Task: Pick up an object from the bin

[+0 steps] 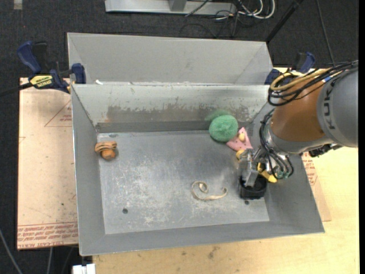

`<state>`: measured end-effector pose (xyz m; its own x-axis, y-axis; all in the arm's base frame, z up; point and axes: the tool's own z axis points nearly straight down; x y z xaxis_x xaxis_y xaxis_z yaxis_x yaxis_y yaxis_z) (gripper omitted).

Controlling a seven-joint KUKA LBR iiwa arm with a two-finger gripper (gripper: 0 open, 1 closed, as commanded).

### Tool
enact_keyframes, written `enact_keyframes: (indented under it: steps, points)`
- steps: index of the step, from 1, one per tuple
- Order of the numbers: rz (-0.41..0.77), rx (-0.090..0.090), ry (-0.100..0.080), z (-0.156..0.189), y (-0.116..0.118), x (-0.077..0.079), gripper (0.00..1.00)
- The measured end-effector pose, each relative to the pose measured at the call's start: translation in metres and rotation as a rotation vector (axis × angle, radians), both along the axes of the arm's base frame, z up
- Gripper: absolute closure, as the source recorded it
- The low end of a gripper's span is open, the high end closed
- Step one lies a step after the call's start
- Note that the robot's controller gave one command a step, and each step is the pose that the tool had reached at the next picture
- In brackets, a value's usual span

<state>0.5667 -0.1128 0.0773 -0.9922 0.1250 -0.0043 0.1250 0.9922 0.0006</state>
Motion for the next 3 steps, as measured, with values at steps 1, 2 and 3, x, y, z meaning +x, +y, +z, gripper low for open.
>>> enact_keyframes:
  steps: [1,2,3]
  points:
    - [0.007,0.002,0.008,0.051,-0.005,-0.004,1.0]
    - [0.001,0.002,0.006,0.126,-0.002,-0.021,1.0]
    - [0.001,0.0,0.002,0.128,-0.042,-0.023,0.0]
